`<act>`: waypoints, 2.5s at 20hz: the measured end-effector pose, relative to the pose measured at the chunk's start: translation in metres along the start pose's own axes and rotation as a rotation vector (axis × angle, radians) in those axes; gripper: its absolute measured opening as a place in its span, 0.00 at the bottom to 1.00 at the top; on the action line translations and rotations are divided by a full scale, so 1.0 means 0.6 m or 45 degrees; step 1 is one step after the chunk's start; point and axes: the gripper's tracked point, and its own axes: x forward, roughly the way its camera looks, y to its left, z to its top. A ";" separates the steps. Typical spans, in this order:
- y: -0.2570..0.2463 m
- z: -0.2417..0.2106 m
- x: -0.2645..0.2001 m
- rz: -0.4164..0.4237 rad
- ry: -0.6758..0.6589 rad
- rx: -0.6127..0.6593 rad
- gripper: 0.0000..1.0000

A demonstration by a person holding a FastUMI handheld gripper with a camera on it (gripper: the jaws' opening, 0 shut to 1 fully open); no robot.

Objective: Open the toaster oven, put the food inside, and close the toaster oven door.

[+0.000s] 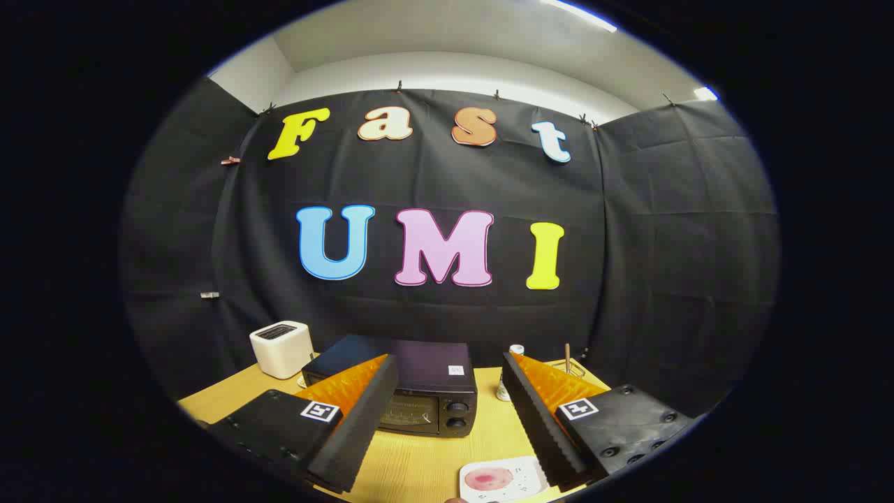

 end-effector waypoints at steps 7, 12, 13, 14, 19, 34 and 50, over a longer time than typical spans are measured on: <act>-0.002 -0.025 0.012 -0.018 0.063 0.014 0.98; 0.003 -0.042 0.007 -0.025 0.113 -0.007 0.98; 0.005 -0.042 0.005 -0.025 0.118 -0.014 0.98; 0.007 -0.043 0.004 -0.024 0.121 -0.017 0.98; 0.021 -0.047 0.004 -0.009 0.146 -0.003 0.98; 0.099 -0.103 0.086 0.060 0.295 0.044 0.98; 0.215 -0.264 0.241 0.035 0.454 0.015 0.99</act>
